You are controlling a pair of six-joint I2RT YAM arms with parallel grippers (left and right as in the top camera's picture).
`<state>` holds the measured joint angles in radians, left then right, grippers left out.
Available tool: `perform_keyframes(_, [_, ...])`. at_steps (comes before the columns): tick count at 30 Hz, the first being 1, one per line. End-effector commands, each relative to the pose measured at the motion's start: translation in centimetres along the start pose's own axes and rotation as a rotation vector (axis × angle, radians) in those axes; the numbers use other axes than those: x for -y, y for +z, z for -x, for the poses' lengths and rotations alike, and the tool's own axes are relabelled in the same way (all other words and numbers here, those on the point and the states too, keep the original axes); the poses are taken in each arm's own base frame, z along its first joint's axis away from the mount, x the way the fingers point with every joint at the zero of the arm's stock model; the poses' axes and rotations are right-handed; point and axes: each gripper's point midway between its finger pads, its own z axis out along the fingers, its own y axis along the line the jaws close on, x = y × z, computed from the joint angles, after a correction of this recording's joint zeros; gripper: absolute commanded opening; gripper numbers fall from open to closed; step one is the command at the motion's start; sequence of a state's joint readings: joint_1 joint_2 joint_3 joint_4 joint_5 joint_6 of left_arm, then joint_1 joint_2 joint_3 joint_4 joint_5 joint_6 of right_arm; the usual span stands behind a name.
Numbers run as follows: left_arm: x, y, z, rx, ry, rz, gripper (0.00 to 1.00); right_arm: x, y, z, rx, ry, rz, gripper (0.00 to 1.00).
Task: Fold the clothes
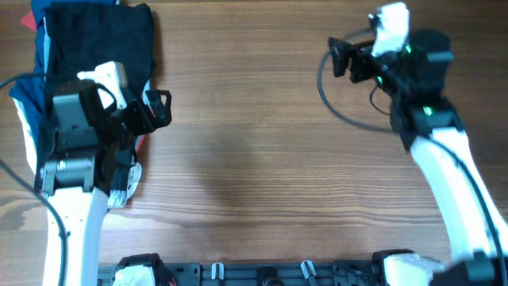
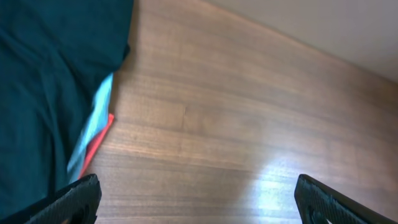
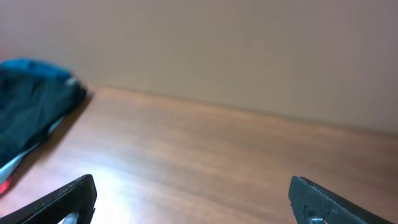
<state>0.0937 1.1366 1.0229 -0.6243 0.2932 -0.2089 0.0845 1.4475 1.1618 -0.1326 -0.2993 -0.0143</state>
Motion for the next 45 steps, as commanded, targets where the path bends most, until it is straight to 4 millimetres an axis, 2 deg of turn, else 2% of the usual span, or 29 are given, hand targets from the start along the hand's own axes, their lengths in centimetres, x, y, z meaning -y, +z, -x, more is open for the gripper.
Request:
perform_keyframes(1, [0.7,0.4,0.2,-0.023,-0.018,-0.046,1.0,-1.5,2.0,-0.6,-0.026,0.035,0.127,1.0])
perform_keyframes(4, [0.7,0.5,0.2,-0.023,-0.017,-0.049,1.0,-1.2,3.0,-1.8,-0.064,0.148,0.124,1.0])
perform_keyframes(6, [0.7,0.5,0.4,-0.017,-0.015,-0.049,1.0,-1.1,3.1,-1.9,-0.067,0.169,0.121,1.0])
perform_keyframes(9, [-0.9,0.4,0.4,-0.013,-0.032,0.024,0.97,-1.0,3.2,-1.5,-0.05,0.161,0.113,1.0])
perform_keyframes(10, [-2.2,0.2,0.2,-0.015,-0.05,0.082,0.92,-1.0,3.2,-1.5,-0.05,0.16,0.113,1.0])
perform_keyframes(12, [-6.7,-0.8,0.0,0.008,-0.195,0.287,0.89,-1.0,3.1,-1.8,-0.061,0.159,0.113,1.0])
perform_keyframes(14, [-10.3,-2.1,-0.1,0.036,-0.315,0.421,0.91,-1.0,3.1,-2.4,-0.08,0.118,0.114,1.0])
perform_keyframes(16, [-13.0,-3.4,-0.1,0.059,-0.383,0.485,0.93,-0.9,3.1,-2.9,-0.101,0.093,0.108,1.0])
perform_keyframes(18, [-15.9,-4.5,0.2,0.092,-0.45,0.543,0.99,-0.6,3.1,-3.3,-0.116,0.095,0.086,1.0])
perform_keyframes(20, [-18.8,-5.4,0.6,0.127,-0.498,0.593,1.0,-0.5,3.1,-3.4,-0.118,0.081,0.082,1.0])
perform_keyframes(22, [-21.3,-5.5,0.6,0.126,-0.514,0.619,1.0,-0.5,3.1,-3.3,-0.116,0.081,0.082,1.0])
perform_keyframes(23, [-23.2,-5.4,0.1,0.114,-0.546,0.644,1.0,-0.5,3.1,-3.3,-0.116,0.081,0.082,1.0])
perform_keyframes(27, [-27.8,-4.2,-1.8,0.06,-0.638,0.672,1.0,-0.5,3.1,-3.3,-0.116,0.081,0.082,1.0])
perform_keyframes(33, [-30.5,-0.7,-3.2,-0.01,-0.63,0.584,1.0,-0.6,3.1,-3.5,-0.124,0.086,0.084,1.0])
perform_keyframes(35, [-30.8,-0.3,-3.3,-0.021,-0.597,0.582,1.0,-0.8,3.1,-3.6,-0.126,0.085,0.087,1.0])
perform_keyframes(38, [-30.9,-0.3,-3.1,-0.027,-0.541,0.581,0.93,-0.9,3.1,-3.6,-0.126,0.084,0.09,1.0])
perform_keyframes(39, [-30.9,-0.3,-3.1,-0.034,-0.523,0.58,0.9,-0.9,3.1,-3.6,-0.126,0.084,0.089,1.0])
perform_keyframes(45, [-31.5,-0.9,-4.2,-0.078,-0.515,0.638,0.56,-0.9,3.1,-3.6,-0.126,0.084,0.089,1.0])
